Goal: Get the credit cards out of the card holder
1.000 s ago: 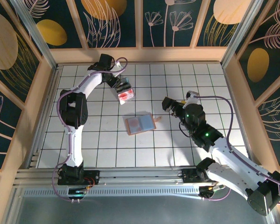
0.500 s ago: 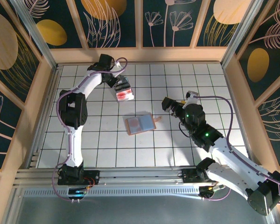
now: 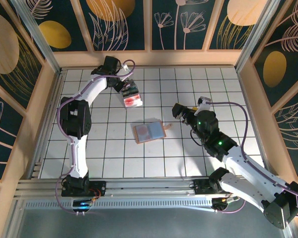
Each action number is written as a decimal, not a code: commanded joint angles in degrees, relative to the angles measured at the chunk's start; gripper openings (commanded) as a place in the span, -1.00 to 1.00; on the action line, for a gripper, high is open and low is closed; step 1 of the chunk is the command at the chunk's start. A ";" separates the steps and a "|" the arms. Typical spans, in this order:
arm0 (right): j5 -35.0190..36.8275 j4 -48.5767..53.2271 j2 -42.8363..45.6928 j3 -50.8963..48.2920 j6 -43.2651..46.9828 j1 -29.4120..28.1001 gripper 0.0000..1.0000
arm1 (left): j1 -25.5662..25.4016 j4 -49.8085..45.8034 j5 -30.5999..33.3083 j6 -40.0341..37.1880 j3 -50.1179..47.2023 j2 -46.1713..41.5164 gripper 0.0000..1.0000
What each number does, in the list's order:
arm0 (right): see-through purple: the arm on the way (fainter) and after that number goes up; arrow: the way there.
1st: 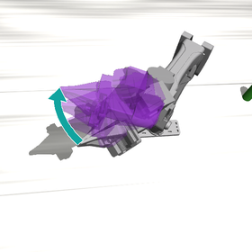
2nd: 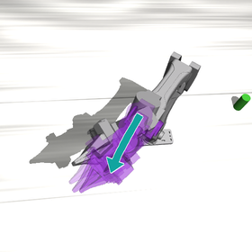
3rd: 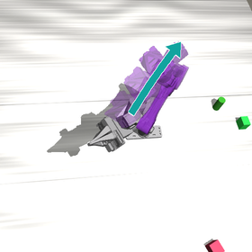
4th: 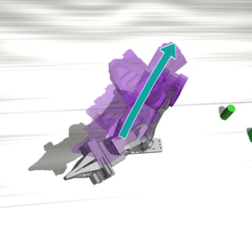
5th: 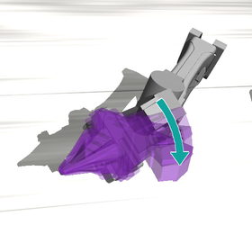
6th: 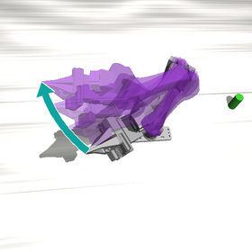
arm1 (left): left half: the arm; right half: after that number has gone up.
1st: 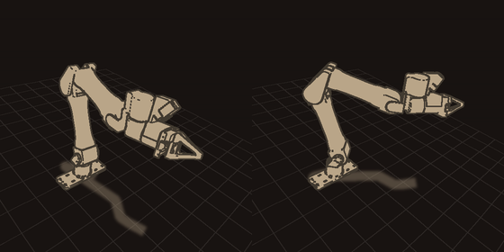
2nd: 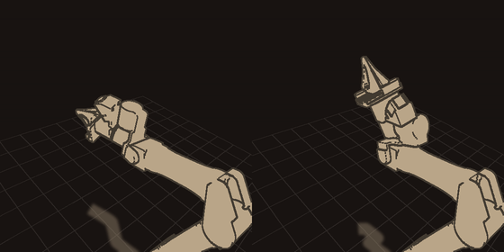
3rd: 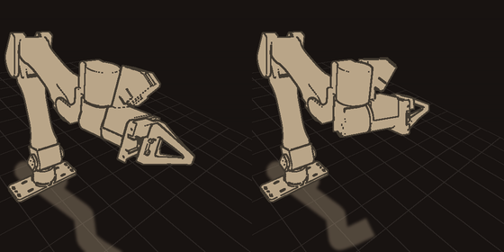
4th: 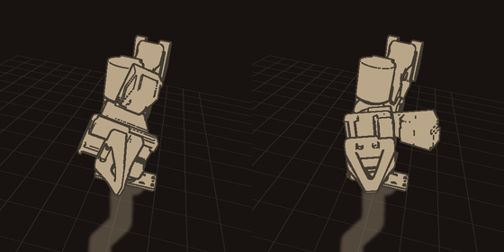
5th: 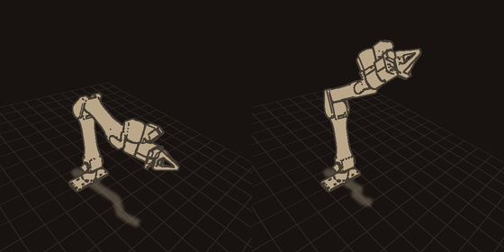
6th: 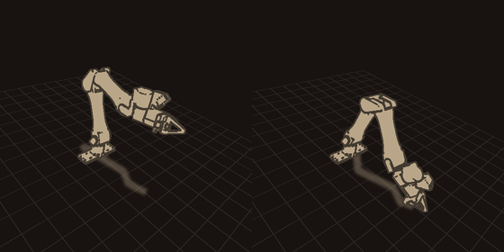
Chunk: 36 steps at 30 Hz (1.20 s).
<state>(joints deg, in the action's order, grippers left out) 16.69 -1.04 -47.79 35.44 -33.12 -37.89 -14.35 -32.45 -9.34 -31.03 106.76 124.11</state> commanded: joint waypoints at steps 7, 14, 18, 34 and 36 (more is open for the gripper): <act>2.21 -0.81 0.86 0.64 -0.35 -0.56 0.99 | 0.13 -4.38 -4.11 -3.09 -1.64 -6.88 -1.00; 2.55 -0.63 0.89 0.77 -0.69 -0.60 0.99 | 0.15 -10.78 -9.58 -6.44 -0.81 -7.44 -1.00; 2.65 -0.53 1.03 0.47 -1.06 -0.55 0.99 | 0.13 -12.90 -10.95 -7.50 -1.32 -7.14 -1.00; 2.73 -0.66 1.16 0.59 -1.06 -0.60 0.98 | 0.13 -7.81 -6.33 -10.03 -3.10 -4.39 -1.00; 2.66 -0.63 1.16 0.59 -0.98 -0.56 0.99 | 0.19 -8.13 -6.13 -10.18 -2.07 -3.56 -1.00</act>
<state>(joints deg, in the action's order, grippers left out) 17.98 -1.04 -47.40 35.44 -33.52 -38.00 -14.35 -40.64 -15.90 -39.27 102.80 118.69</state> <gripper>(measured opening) 0.992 0.043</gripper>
